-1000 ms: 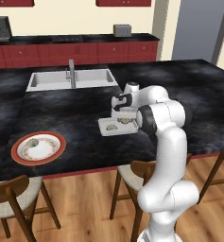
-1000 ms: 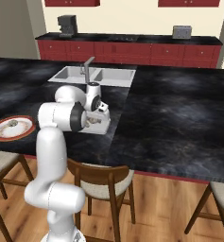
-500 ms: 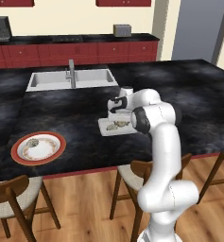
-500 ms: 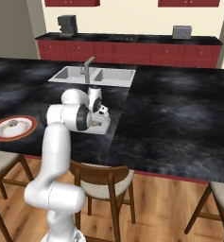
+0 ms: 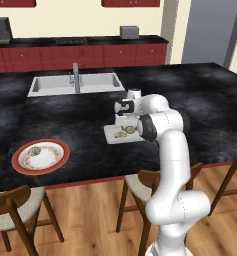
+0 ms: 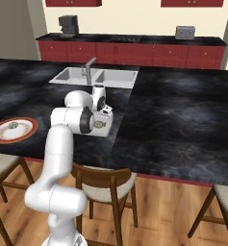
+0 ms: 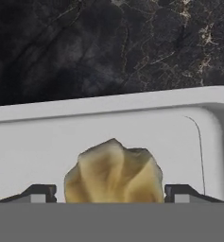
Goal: Place two dumplings into each of the tupperware containers and then place the containers in the fridge.
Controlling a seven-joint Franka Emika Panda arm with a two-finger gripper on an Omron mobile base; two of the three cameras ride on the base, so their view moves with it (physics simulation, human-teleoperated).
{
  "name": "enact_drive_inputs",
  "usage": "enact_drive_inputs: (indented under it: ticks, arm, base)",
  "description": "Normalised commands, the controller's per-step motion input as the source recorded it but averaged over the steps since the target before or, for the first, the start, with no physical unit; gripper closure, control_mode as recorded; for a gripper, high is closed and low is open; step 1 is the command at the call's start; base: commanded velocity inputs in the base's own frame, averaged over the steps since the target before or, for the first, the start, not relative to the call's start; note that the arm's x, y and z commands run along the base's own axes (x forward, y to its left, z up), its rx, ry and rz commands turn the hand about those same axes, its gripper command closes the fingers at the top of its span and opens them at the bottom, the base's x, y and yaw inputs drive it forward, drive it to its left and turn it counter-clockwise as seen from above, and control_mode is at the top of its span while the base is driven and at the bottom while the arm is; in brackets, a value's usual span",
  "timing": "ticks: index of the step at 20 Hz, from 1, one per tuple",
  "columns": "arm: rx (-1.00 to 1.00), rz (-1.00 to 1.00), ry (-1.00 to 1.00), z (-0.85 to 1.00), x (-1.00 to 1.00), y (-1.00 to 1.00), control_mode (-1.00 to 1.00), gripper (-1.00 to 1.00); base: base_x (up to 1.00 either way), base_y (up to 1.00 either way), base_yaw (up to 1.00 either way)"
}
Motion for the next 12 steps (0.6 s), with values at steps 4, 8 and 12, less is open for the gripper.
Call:
enact_drive_inputs:
  ticks: [4,8,12]
  arm:
    - [0.0,-0.02,0.0,0.15,-0.09,-0.12,-1.0,-1.0]
    - [0.0,-0.04,0.0,0.37,-0.38,-0.37,-1.0,-1.0]
    - [0.0,-0.06,0.0,0.01,-0.25,-0.54,-1.0,-1.0]
  base:
    - [0.0,0.0,0.0]
    - [0.0,0.0,0.0]
    - [0.0,0.0,0.0]
